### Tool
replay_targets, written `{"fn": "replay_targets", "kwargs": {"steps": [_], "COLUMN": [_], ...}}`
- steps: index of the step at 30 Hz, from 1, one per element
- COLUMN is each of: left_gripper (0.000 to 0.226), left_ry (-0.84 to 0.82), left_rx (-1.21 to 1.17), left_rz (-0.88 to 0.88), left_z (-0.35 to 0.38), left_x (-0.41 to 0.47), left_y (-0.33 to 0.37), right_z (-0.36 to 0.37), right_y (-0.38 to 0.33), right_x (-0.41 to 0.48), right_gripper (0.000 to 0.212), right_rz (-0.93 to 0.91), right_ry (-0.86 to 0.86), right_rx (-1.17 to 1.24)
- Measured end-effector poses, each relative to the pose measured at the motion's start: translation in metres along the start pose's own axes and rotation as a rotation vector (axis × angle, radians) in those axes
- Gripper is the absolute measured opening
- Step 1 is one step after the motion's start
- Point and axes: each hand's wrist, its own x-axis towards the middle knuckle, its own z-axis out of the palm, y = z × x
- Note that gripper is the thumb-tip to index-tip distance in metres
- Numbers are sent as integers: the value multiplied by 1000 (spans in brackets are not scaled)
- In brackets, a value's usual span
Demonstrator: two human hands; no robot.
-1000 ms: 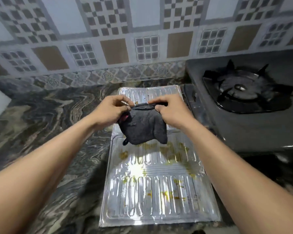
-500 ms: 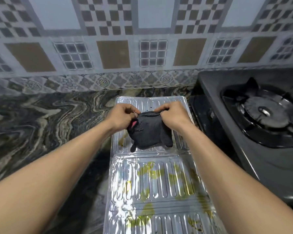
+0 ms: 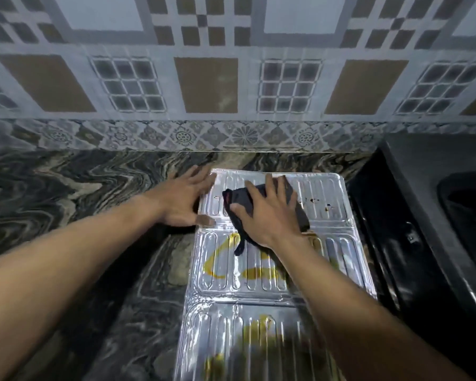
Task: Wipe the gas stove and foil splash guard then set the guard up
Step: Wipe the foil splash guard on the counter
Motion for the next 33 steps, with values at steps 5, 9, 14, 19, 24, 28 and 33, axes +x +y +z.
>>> {"fn": "replay_targets", "kwargs": {"steps": [5,9,14,19,24,28,33], "left_gripper": [135,139,144,155,154,155,157], "left_ry": [-98,-98,-113,-137,-141,-150,-126], "left_rx": [77,69,47,27,-12,-22,-27], "left_rz": [7,26,33,26,39,35,42], "left_z": [6,8,9,7,6,6,10], "left_x": [8,13,14,11,10,10,11], "left_y": [-13,-18,-20,-17,-19,-20,-22], "right_z": [21,21,18,14,27,33,33], "right_y": [-9,-7,-6,-23,-52,-34,-33], "right_x": [11,16,3,-8,2,-1,-15], "right_gripper": [76,56,65,94,82,57,66], "right_rz": [22,15,-281,-107,233,30,-343], "right_ry": [-73,57,4,127,22,88,16], "right_rx": [-75,-24,166,65,50,39,-65]}}
